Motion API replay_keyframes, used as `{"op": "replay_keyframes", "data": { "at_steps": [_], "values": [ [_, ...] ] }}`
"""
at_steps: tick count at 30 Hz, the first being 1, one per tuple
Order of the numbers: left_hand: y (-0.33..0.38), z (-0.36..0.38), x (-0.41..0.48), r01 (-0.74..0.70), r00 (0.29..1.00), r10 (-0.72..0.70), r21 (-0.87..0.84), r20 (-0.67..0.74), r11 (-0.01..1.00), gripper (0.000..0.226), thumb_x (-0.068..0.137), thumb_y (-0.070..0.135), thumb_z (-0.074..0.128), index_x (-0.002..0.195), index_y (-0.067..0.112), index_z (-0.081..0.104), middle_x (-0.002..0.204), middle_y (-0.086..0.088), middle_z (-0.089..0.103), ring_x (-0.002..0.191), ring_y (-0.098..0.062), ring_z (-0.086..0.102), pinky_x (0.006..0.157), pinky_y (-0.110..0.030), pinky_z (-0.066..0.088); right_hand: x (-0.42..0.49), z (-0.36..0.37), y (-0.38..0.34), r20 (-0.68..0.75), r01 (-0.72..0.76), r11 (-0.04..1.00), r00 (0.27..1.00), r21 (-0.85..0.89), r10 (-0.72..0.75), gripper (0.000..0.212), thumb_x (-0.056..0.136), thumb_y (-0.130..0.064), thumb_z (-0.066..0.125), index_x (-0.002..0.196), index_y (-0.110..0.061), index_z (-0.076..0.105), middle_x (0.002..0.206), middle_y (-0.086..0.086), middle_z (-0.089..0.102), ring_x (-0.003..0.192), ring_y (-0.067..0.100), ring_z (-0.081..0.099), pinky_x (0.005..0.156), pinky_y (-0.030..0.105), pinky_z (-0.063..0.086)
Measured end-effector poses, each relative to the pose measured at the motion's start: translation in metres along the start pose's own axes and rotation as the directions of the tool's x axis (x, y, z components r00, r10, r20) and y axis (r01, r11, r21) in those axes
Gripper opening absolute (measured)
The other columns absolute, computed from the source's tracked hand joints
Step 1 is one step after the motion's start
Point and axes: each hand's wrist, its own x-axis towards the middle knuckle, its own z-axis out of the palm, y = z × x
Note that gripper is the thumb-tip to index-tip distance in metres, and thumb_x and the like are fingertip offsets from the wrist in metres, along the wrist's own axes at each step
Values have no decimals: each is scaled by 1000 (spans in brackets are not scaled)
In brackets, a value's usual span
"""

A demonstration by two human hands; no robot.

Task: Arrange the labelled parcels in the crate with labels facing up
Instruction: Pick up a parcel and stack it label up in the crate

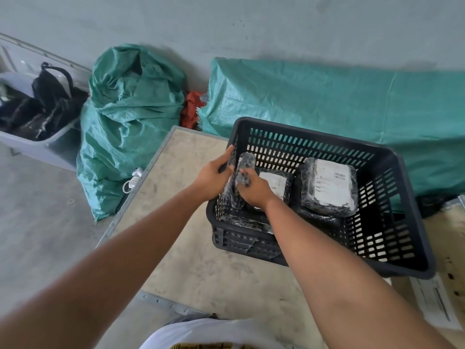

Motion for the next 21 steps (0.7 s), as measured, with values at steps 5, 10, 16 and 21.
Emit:
{"op": "replay_keyframes", "data": {
  "at_steps": [5,10,16,21],
  "values": [
    [-5,2,1,9,1000,-9,-43,8,999,57,102,33,51,153,50,34,107,37,60,85,1,60,78,-17,50,-1,0,4,-93,28,999,995,-19,-29,57,90,-29,77,137,-16,46,120,7,65,100,21,65,80,24,45],
    [1,2,-1,13,1000,-14,-67,-16,998,57,103,30,53,154,47,36,131,21,60,92,12,59,76,-3,42,-1,2,2,-81,29,999,996,-38,-32,60,102,-15,60,157,-20,37,153,17,49,131,33,57,91,14,34],
    [-3,5,1,20,998,-25,-81,-62,997,57,101,22,57,151,46,43,125,25,64,90,11,63,82,-9,48,1,-13,12,-64,-19,998,998,64,23,53,99,-10,62,150,-16,51,157,13,44,136,33,52,97,21,40],
    [-3,5,1,0,998,-6,-91,-64,996,58,102,21,59,153,41,42,136,13,62,113,-2,61,107,-30,46,-14,-41,14,-111,55,997,993,44,-50,46,99,-18,63,145,-21,58,156,11,47,102,17,63,96,34,51]
  ]
}}
